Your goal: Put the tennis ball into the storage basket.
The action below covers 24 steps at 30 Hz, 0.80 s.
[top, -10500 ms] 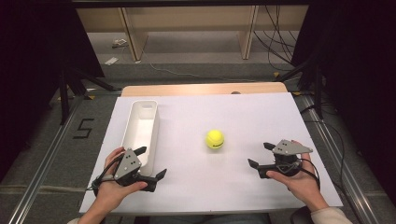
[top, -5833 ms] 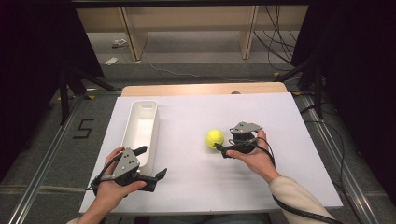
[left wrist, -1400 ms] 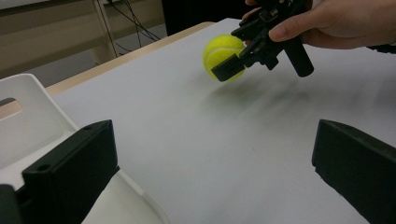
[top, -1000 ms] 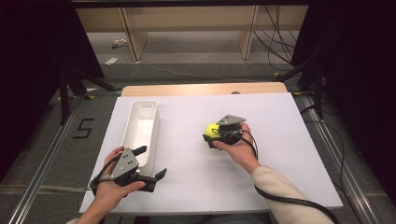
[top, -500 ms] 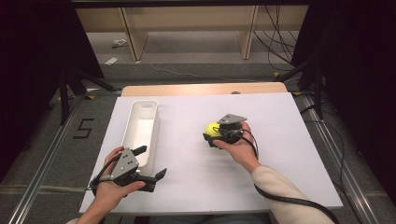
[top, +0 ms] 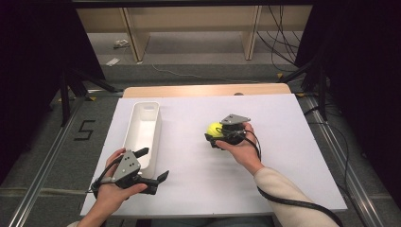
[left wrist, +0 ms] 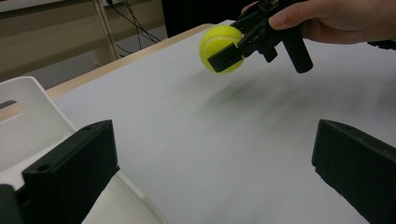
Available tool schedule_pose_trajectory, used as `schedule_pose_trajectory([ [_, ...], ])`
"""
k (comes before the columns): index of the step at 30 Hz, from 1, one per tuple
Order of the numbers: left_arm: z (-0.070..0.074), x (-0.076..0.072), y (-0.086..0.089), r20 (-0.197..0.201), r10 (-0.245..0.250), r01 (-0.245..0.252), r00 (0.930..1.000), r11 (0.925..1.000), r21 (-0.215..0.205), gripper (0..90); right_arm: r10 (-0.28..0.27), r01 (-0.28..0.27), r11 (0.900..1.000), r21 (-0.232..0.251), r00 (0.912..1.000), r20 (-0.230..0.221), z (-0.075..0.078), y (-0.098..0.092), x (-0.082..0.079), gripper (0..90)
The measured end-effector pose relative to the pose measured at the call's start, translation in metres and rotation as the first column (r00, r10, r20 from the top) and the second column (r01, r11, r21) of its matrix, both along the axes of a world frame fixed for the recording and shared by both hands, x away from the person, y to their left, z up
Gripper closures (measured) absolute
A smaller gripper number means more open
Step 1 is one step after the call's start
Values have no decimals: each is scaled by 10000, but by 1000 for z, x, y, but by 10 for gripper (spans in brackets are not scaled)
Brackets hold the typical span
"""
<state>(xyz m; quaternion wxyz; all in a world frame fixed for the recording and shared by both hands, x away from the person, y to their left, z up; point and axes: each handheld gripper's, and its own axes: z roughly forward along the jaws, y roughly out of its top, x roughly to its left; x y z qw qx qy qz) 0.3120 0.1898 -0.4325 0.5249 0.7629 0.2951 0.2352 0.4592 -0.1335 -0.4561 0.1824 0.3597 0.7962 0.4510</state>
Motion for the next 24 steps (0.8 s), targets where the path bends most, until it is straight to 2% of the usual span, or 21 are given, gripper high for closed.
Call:
schedule_pose_trajectory([
  [24, 0, 1, 0, -28, -61, 61, 10000, 10000, 4, 0, 224, -229, 9995, 239, 9995, 231, 9, 8, -3, 259],
])
